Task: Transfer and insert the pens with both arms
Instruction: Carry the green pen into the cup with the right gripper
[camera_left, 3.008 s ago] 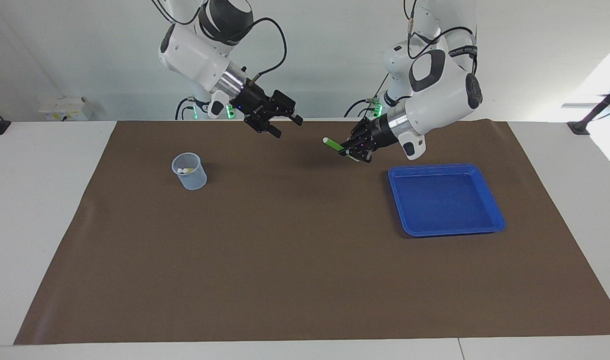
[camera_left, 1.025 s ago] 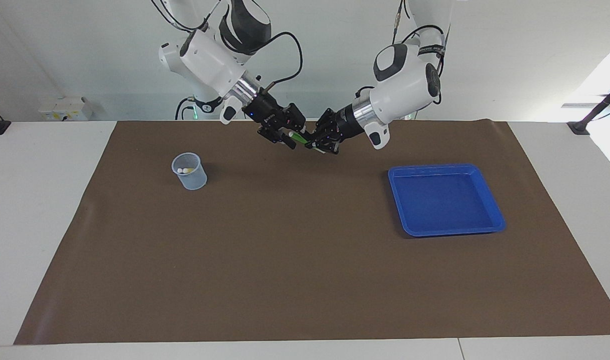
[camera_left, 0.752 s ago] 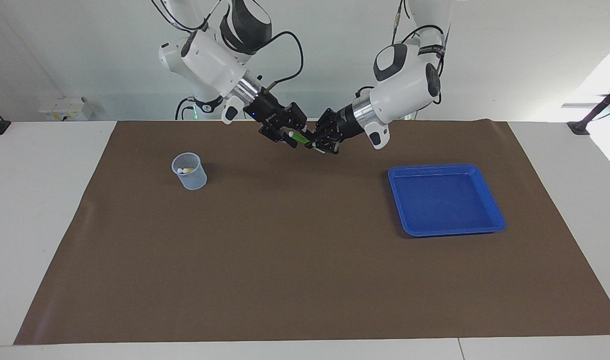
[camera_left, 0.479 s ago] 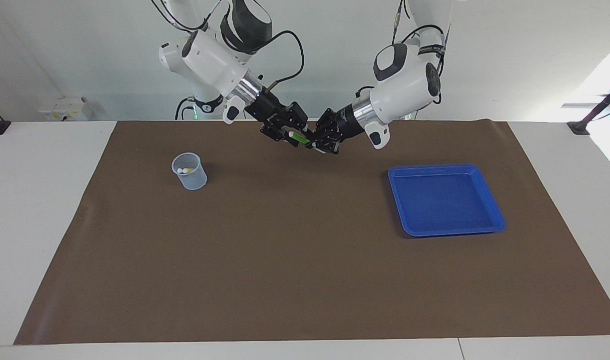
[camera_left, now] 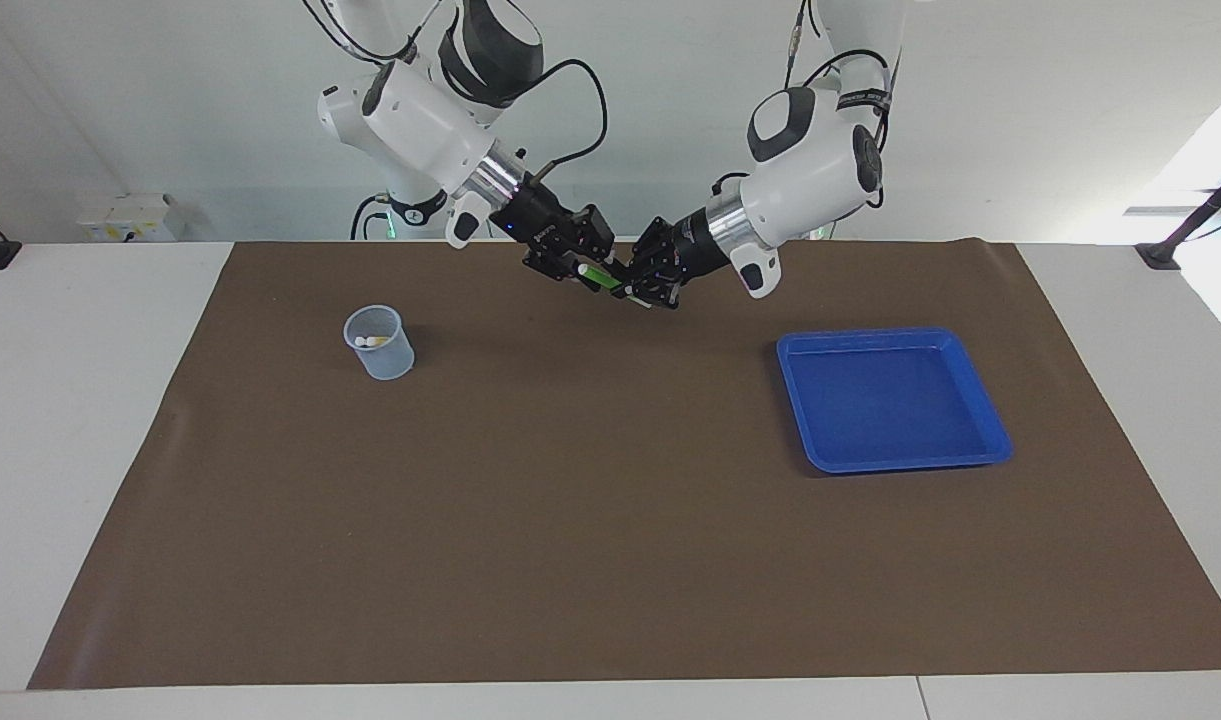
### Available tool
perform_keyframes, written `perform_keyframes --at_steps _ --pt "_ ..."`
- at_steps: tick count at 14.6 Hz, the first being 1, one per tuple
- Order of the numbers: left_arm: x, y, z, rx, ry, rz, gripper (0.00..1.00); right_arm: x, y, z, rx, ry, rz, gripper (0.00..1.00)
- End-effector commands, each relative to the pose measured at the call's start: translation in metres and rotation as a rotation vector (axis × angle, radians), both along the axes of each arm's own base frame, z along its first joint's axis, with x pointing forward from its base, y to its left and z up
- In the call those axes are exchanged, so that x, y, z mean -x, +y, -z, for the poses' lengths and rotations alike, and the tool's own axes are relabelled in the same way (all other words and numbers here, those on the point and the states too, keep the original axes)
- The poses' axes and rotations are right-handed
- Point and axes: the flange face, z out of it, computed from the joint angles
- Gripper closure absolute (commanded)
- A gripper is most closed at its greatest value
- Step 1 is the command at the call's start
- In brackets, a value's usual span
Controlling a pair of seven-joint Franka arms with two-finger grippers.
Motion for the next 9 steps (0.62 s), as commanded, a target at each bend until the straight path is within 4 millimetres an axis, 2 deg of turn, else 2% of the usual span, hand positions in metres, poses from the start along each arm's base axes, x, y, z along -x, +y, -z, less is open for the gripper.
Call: perform_keyframes --at_steps 1,4,5,6,7,9 --pt "0.0078 0.0017 -0.0025 -0.006 -0.005 -0.030 1.00 -0.0021 -0.0033 -0.0028 -0.018 -0.002 -0.006 0.52" --pt "0.0071 0.0023 -0.0032 -0.005 -0.007 -0.031 1.00 -0.0018 -0.0033 -0.0020 -0.018 0.000 -0.007 0.55" --pt "0.0078 0.0017 -0.0025 -0.006 -0.005 -0.030 1.00 -0.0018 -0.0033 -0.0020 -0.018 0.000 -0.008 0.67" --pt "0.0076 0.0015 -0.0032 -0.005 -0.007 -0.030 1.00 -0.0015 -0.0039 -0.0018 -0.018 0.003 -0.007 0.92" --pt "0.0076 0.0015 -0.0032 -0.005 -0.007 -0.030 1.00 -0.0002 -0.0043 -0.0026 -0.018 0.003 -0.008 1.00" --pt "0.0076 0.0015 -0.0032 -0.005 -0.007 -0.030 1.00 0.0014 -0.0041 -0.0002 -0.016 0.006 -0.012 1.00"
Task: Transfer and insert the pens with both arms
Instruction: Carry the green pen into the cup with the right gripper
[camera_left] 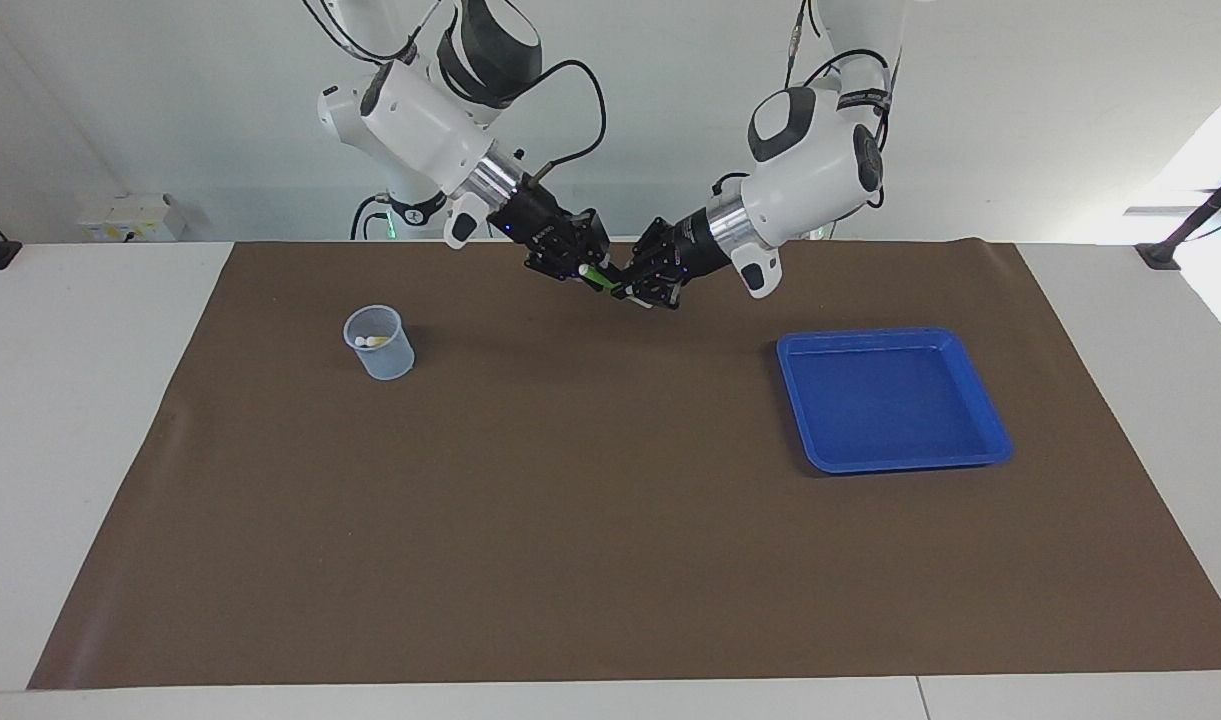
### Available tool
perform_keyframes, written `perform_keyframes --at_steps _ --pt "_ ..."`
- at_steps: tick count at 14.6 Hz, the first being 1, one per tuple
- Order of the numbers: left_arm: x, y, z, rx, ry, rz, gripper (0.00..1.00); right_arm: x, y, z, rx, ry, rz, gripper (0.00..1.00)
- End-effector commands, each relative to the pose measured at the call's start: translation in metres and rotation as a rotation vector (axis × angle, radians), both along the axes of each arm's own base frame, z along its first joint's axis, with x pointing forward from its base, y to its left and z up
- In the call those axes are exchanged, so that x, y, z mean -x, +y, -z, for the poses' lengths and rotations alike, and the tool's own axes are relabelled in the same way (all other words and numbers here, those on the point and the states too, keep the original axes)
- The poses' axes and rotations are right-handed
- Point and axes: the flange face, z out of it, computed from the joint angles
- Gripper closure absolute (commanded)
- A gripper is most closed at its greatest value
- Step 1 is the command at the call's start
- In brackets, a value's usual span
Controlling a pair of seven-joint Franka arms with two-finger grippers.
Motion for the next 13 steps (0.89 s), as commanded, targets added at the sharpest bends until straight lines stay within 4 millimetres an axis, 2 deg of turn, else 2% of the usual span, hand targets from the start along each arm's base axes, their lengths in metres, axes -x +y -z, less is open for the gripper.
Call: perform_keyframes --at_steps 1,4,5,6,9,12,13 --pt "0.009 0.000 -0.002 -0.004 -0.001 -0.024 1.00 0.002 -0.001 -0.003 -0.019 0.003 -0.019 1.00" --pt "0.008 0.000 -0.002 -0.005 -0.004 -0.026 1.00 0.003 -0.004 -0.002 -0.023 0.024 -0.033 1.00" --pt "0.006 0.001 -0.005 -0.002 -0.018 -0.031 0.16 0.002 -0.008 -0.003 -0.023 0.029 -0.030 1.00" --pt "-0.001 0.007 -0.010 0.001 -0.044 -0.068 0.01 0.002 -0.009 -0.002 -0.021 0.042 -0.046 1.00" --pt "0.003 0.005 -0.019 -0.005 -0.076 -0.072 0.00 -0.005 -0.031 -0.001 0.032 0.055 -0.094 1.00" --pt "0.005 0.002 -0.020 -0.009 -0.086 -0.066 0.00 -0.024 -0.096 -0.028 0.322 0.010 -0.336 1.00" --pt "0.004 0.003 -0.020 -0.011 -0.090 -0.065 0.00 -0.030 -0.119 -0.031 0.389 -0.017 -0.433 1.00"
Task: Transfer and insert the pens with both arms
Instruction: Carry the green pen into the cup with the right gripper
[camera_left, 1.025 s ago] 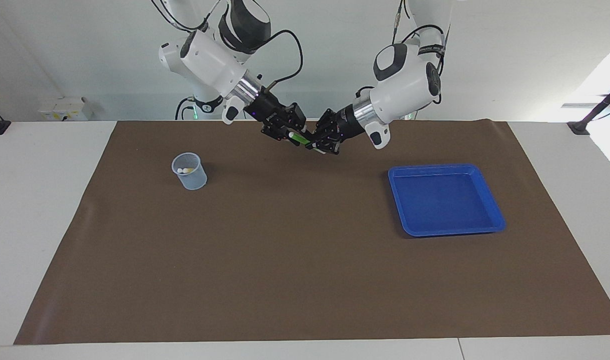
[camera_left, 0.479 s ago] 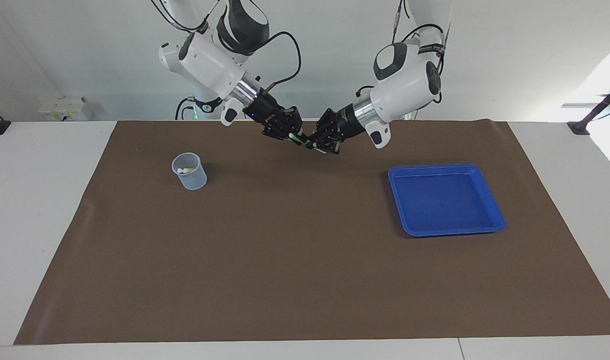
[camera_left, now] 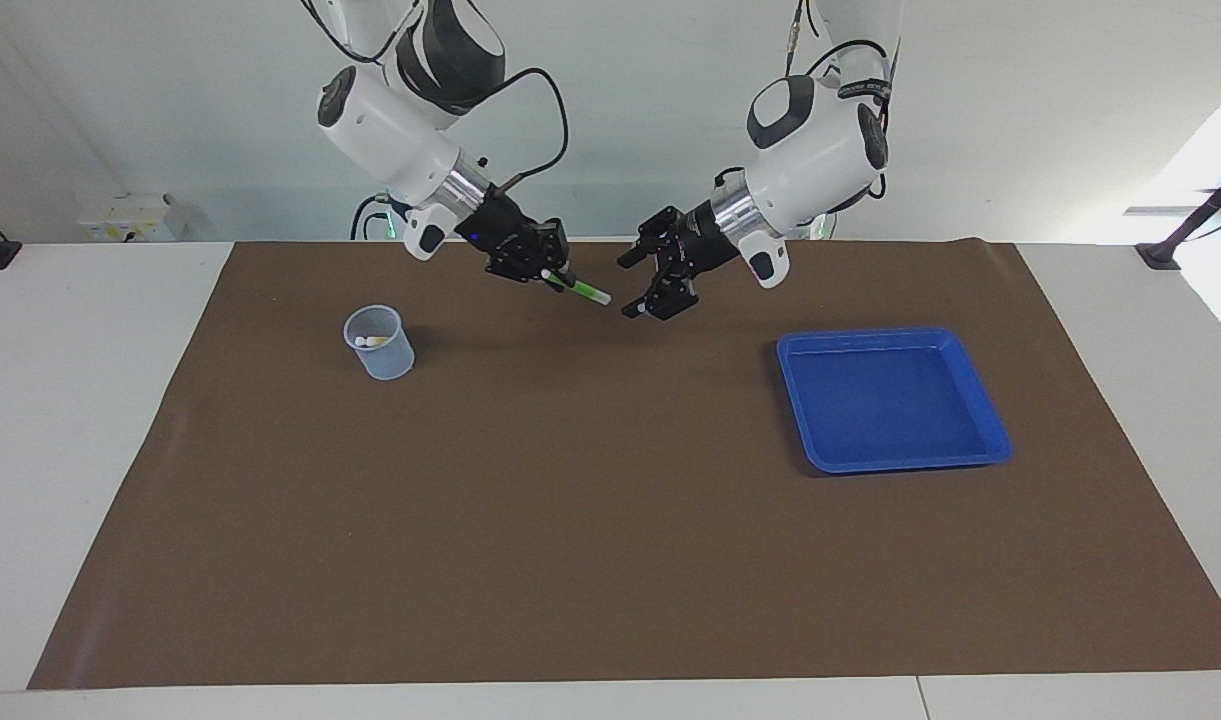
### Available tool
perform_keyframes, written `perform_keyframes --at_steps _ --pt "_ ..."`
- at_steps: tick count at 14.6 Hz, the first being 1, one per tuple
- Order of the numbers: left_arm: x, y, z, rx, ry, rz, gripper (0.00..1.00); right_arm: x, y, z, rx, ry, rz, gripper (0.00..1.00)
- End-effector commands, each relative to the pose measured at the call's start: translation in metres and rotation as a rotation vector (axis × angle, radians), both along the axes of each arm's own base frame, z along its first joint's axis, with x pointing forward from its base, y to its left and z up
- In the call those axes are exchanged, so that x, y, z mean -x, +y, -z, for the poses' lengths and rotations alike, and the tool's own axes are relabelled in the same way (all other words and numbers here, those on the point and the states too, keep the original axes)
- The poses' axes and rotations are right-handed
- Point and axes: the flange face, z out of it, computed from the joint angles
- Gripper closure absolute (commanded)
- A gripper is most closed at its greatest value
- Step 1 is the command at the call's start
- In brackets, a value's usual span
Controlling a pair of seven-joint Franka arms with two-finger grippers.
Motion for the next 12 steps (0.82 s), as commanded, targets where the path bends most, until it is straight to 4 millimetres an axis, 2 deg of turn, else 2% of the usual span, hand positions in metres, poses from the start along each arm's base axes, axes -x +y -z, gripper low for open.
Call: perform_keyframes --at_steps 1,4,6,8,12 --pt "0.003 0.004 -0.003 -0.011 -0.023 -0.018 0.00 -0.017 -0.059 -0.018 0.161 -0.071 -0.238 1.00" --pt "-0.004 0.018 -0.004 -0.114 -0.092 0.007 0.00 -0.025 -0.106 -0.013 0.363 -0.128 -0.377 1.00" --pt "-0.013 0.031 -0.007 -0.172 -0.132 0.017 0.00 -0.028 -0.134 0.005 0.438 -0.123 -0.445 1.00" --pt "-0.019 0.039 -0.008 -0.183 -0.145 0.004 0.00 -0.020 -0.158 0.024 0.430 -0.077 -0.447 1.00" --pt "-0.019 0.039 -0.009 -0.183 -0.148 0.004 0.00 -0.002 -0.162 0.042 0.431 -0.052 -0.459 1.00"
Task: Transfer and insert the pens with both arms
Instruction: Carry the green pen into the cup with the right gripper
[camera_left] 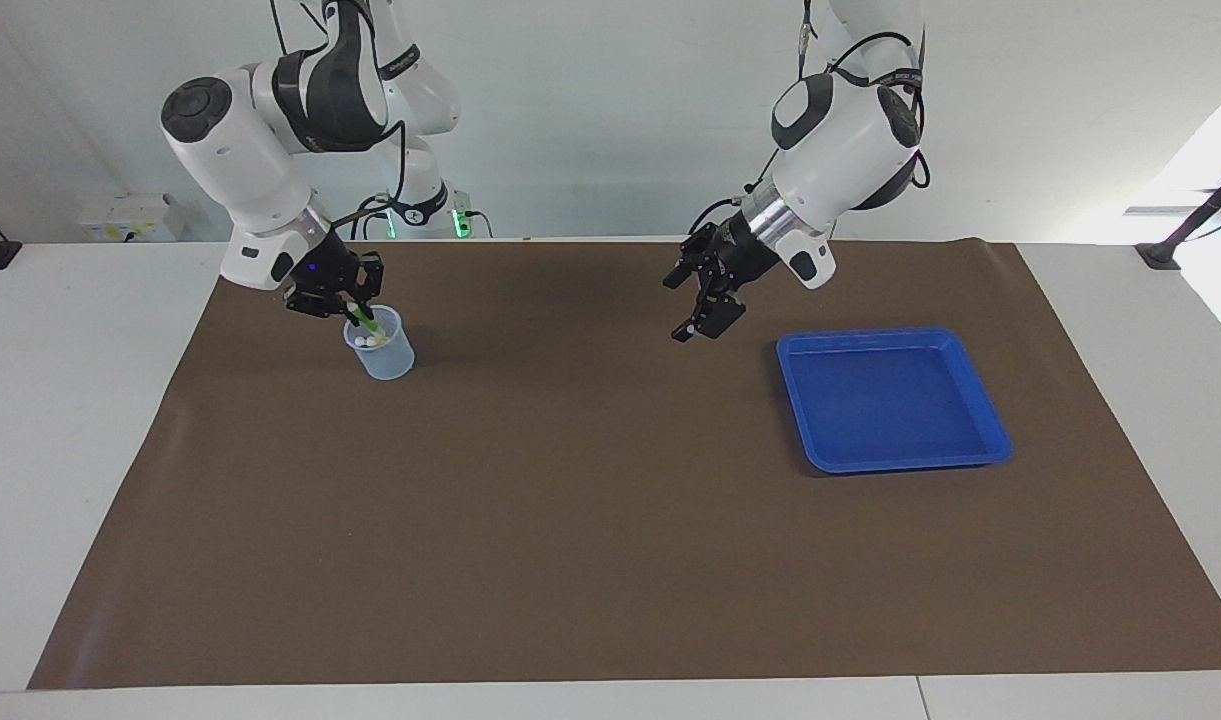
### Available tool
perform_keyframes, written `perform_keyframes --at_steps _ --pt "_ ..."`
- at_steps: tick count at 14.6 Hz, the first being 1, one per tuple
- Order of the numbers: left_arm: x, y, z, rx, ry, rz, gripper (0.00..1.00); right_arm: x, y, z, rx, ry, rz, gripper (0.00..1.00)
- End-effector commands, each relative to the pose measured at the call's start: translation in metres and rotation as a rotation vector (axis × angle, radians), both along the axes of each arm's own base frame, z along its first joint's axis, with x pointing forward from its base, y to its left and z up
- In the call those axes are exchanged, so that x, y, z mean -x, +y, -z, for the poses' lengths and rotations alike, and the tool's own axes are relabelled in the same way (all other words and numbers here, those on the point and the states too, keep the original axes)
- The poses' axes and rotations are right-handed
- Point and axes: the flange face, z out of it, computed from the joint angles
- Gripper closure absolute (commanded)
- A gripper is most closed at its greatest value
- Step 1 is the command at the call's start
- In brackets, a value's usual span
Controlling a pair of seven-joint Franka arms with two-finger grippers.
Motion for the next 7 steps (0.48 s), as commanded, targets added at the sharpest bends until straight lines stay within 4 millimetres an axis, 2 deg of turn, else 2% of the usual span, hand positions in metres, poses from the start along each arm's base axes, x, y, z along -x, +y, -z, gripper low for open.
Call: perform_keyframes --at_steps 1,4,5,7 --pt "0.004 0.001 -0.008 -0.021 -0.035 0.006 0.00 0.019 -0.004 0.017 0.022 0.012 -0.012 1.00" --pt "0.003 -0.002 -0.016 -0.021 -0.071 0.035 0.00 0.020 -0.008 0.031 0.022 0.029 -0.002 1.00" --pt "0.004 -0.004 -0.015 -0.036 -0.104 0.084 0.00 0.024 -0.009 0.039 0.022 0.044 0.000 1.00" --pt "0.006 -0.007 -0.013 -0.073 -0.180 0.203 0.00 0.024 -0.012 0.041 0.024 0.043 0.007 1.00"
